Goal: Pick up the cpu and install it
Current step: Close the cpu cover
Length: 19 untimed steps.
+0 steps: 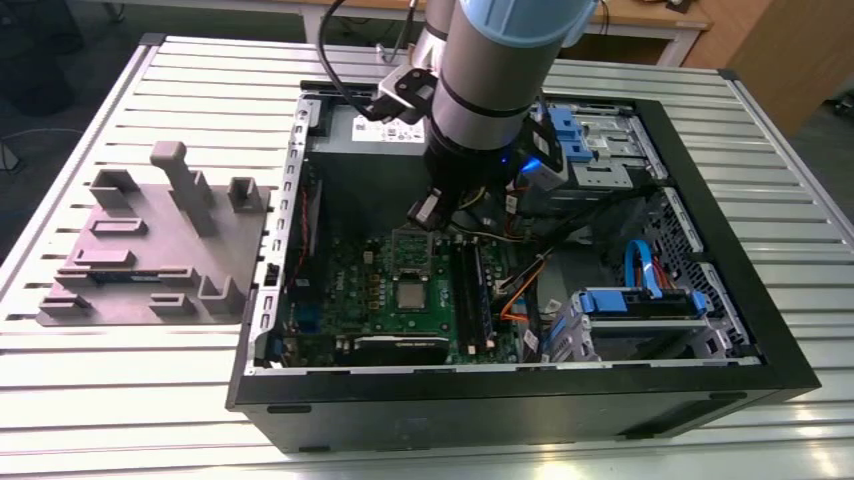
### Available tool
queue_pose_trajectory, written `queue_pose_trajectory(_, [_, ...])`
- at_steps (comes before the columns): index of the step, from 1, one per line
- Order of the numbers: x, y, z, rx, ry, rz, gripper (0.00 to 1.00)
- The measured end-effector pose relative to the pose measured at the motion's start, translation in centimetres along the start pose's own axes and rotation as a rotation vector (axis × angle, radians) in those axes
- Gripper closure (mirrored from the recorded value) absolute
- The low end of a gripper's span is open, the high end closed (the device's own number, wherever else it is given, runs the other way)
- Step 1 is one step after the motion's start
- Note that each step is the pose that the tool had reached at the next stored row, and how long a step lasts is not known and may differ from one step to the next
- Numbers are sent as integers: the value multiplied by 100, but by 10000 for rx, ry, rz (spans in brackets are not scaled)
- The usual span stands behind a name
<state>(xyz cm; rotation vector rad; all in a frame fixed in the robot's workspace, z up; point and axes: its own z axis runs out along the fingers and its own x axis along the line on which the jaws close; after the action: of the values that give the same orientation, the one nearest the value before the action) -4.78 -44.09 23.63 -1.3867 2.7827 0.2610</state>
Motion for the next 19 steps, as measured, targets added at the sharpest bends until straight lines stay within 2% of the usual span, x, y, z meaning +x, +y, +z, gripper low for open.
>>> queue_pose_trajectory(11, [0, 1, -7, 6, 12, 2, 90])
queue_pose_trajectory(19, [-2, 8, -46, 27, 39, 3, 90])
